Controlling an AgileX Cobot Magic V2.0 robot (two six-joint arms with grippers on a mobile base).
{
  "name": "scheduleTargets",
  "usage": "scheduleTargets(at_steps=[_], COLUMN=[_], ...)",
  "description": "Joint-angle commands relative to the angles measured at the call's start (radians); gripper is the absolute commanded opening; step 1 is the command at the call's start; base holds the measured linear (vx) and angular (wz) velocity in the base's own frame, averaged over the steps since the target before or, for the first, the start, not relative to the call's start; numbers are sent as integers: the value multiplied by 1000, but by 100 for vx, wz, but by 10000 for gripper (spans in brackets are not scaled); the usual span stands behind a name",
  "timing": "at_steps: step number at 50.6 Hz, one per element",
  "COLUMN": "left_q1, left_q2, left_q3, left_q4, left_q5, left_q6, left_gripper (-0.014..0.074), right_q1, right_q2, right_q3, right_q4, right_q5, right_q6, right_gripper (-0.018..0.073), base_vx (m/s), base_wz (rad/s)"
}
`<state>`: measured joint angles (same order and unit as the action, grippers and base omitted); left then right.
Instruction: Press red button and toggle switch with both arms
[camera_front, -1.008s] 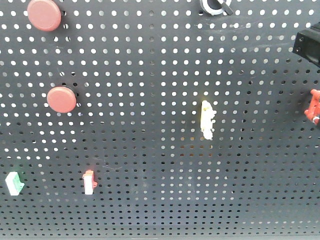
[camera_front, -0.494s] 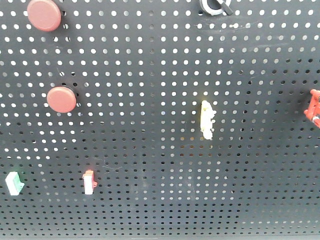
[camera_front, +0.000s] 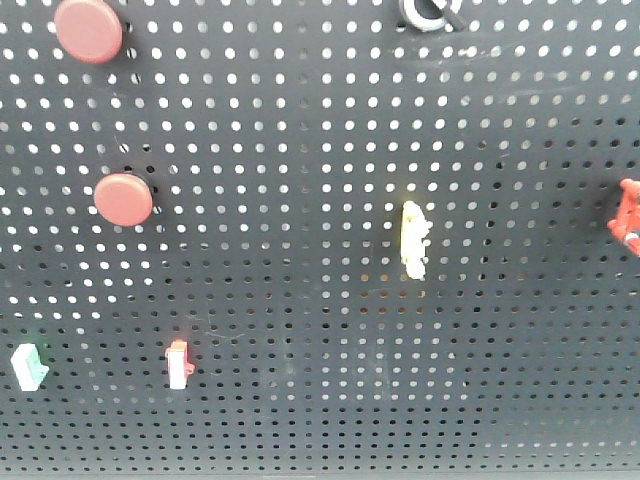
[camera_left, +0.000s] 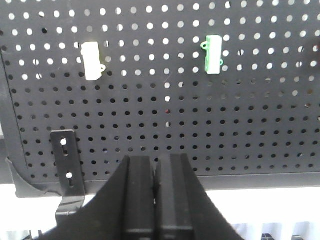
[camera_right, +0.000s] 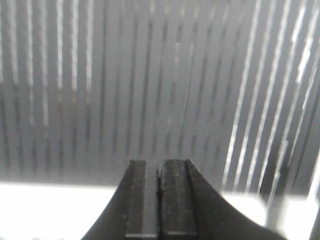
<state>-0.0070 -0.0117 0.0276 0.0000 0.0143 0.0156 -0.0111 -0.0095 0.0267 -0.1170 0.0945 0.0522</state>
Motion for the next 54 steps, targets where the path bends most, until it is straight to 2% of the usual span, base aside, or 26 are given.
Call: scheduleTargets(at_steps=[1,10,54], left_q1=[-5,-5,-5], left_q2=[-6,-6,-6], left_q3=[28,28,28], left_q4=[0,0,0], left_q5=[-79,-79,-79], left_q6=[-8,-8,-8], left_gripper=[1,1,1], right_q1=[-3,-3,-3], right_q2=[-18,-18,-18], right_q3=[15,15,15], right_q4=[-11,-6,-6], right_q5=[-5,63,63], right_q6=[41,35,34], right_gripper=[-3,-3,-3], base_vx=[0,0,0], base_wz=[0,0,0])
